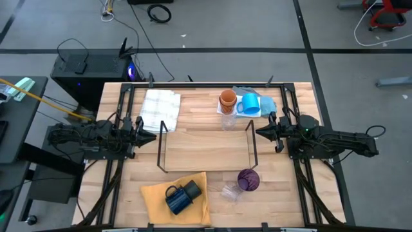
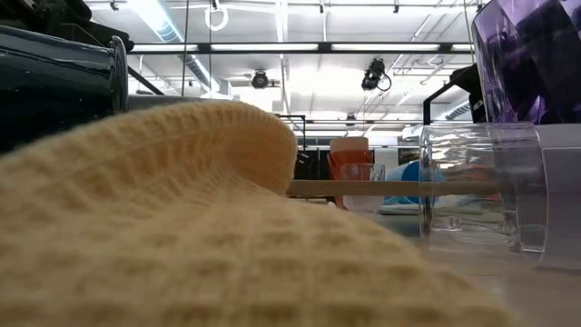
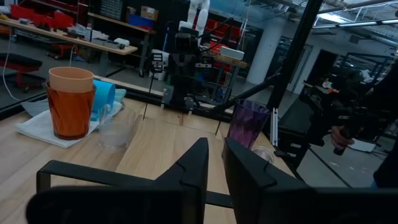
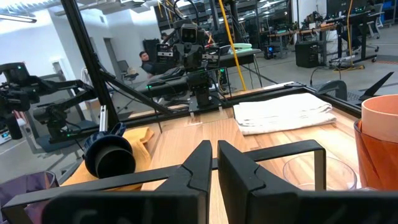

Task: Stack small to large cups/mugs on shelf

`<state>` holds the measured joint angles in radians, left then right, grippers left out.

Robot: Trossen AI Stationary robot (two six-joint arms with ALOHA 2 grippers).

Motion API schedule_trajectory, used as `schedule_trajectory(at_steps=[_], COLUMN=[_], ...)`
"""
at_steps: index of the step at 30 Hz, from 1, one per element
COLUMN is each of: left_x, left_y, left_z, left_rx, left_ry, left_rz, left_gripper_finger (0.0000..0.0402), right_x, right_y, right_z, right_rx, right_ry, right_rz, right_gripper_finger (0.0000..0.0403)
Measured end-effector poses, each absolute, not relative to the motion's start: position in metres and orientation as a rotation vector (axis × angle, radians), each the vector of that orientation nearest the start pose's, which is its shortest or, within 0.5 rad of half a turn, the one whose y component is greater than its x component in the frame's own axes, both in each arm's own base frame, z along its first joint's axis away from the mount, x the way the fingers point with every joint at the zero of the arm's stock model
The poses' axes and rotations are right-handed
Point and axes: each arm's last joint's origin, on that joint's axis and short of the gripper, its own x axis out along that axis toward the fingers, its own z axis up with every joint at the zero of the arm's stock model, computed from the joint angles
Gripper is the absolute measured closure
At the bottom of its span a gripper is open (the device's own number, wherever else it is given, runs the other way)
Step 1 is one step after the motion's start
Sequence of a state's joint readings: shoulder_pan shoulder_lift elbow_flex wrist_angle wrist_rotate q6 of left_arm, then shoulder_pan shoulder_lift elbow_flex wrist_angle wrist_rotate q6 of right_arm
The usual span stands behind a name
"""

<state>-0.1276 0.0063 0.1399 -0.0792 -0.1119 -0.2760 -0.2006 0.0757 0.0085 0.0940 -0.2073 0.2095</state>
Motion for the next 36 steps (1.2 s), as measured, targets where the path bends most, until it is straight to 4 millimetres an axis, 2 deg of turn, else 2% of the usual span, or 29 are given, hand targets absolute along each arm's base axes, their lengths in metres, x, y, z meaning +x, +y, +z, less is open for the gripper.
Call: schedule_trajectory(at_steps=[13,17,21,26,36], left_x=[0.087,0.087,0.087,0.087,0.087], left_y=[-0.008,-0.008,-0.008,-0.008,-0.008], left_z=[0.203,0.202,0.203,0.203,0.203], left_rx=[-0.283,-0.283,-0.283,-0.283,-0.283], left_ry=[-0.052,-0.052,-0.052,-0.052,-0.052], left_rz=[-0.023,-0.023,-0.023,-0.023,-0.023], left_gripper_finger=[0.0345,0.0342,0.0347,0.0350,0.0340], right_x=[0.100,0.099,0.096,0.101,0.157], right_y=[-0.014,-0.014,-0.015,-0.018,-0.031], right_z=[0.170,0.183,0.211,0.265,0.383], right_rx=[0.202,0.194,0.239,0.249,0.297], right_ry=[-0.033,-0.094,-0.157,-0.170,-0.109], right_rz=[0.010,0.012,-0.033,-0.092,-0.115], right_gripper_finger=[0.0369,0.0369,0.0369,0.0369,0.0369])
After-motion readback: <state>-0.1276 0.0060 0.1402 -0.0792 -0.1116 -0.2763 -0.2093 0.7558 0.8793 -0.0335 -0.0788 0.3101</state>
